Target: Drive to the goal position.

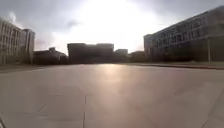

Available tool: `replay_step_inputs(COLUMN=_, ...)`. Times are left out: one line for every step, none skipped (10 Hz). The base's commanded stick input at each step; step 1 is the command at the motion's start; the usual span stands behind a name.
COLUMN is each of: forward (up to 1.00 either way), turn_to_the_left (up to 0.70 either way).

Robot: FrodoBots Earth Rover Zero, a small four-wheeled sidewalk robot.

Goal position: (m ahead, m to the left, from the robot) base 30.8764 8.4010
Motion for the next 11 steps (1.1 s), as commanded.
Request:
replay_step_inputs(forward=1.00, turn_to_the_left=0.03)
replay_step_inputs(forward=1.00, turn_to_the_left=0.03)
replay_step_inputs(forward=1.00, turn_to_the_left=0.03)
replay_step_inputs(forward=1.00, turn_to_the_left=0.03)
replay_step_inputs(forward=1.00, turn_to_the_left=0.03)
replay_step_inputs(forward=1.00, turn_to_the_left=0.03)
replay_step_inputs(forward=1.00, turn_to_the_left=0.03)
replay_step_inputs(forward=1.00, turn_to_the_left=0.03)
replay_step_inputs(forward=1.00, turn_to_the_left=0.03)
replay_step_inputs(forward=1.00, turn_to_the_left=0.03)
replay_step_inputs(forward=1.00, turn_to_the_left=0.03)
